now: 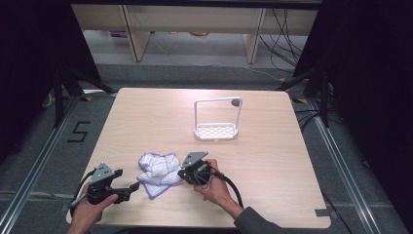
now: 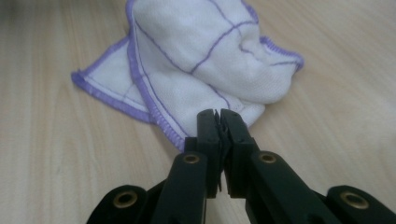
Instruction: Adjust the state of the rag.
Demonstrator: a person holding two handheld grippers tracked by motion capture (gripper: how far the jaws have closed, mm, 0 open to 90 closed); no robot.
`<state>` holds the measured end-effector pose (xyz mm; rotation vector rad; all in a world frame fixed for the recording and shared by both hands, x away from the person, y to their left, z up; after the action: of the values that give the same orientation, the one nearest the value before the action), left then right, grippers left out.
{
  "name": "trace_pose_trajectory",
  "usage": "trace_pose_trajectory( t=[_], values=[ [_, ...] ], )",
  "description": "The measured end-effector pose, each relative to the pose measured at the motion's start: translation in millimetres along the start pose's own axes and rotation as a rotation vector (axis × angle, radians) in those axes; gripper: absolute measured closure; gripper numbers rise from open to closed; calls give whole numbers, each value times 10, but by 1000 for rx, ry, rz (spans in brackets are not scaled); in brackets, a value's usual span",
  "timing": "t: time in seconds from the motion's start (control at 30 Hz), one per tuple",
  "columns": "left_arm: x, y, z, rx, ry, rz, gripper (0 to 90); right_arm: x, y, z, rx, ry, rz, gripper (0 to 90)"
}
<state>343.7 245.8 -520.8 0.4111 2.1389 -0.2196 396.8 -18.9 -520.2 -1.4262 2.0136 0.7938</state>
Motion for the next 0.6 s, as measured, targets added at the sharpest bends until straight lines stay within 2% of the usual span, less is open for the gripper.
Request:
trace_pose_trajectory(
  t=[0.03, 0.13, 0.2, 0.23, 0.27, 0.37, 0.47, 0.5, 0.53, 0.57, 0.6],
  values=[
    [2, 13, -2, -8, 8, 6, 152, -14, -11, -31, 4, -19, -22, 877],
    [-33, 42, 56, -6, 12, 12, 153, -23, -1, -176, -5, -33, -18, 876],
    [-68, 90, 110, -3, 21, -7, 175, -7, -28, -244, -3, -37, -29, 877],
    [-80, 115, 144, 1, 22, -26, 223, 18, -49, -301, 1, -40, -21, 876],
    [-85, 142, 168, 10, 43, -39, 223, 18, -49, -301, 1, -40, -21, 876],
    [-149, 185, 304, 31, 68, -83, 312, 62, -84, -396, 0, -50, -16, 876],
    [-202, 192, 370, 33, 82, -70, 326, 80, -103, -414, -5, -51, -15, 876],
    [-230, 180, 404, 58, 99, -73, 338, 86, -108, -413, -4, -50, -14, 875],
    [-252, 147, 438, 66, 89, -97, 352, 96, -106, -398, 0, -56, -6, 875],
    [-268, 127, 466, 62, 97, -85, 359, 97, -109, -393, -1, -54, -11, 875],
    [-273, 124, 484, 54, 120, -46, 374, 98, -105, -398, -5, -44, -12, 874]
  ],
)
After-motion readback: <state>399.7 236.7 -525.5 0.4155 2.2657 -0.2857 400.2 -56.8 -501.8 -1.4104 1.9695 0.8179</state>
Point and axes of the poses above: each handheld gripper's, and its own axes: z roughly forward along the jaws, x roughly out of its underside, y roughly to its left, the point moved 4 cm from there along z, roughly forward along the jaws, and after that the axes turned 13 degrees about -x, right-handed, at the moved point
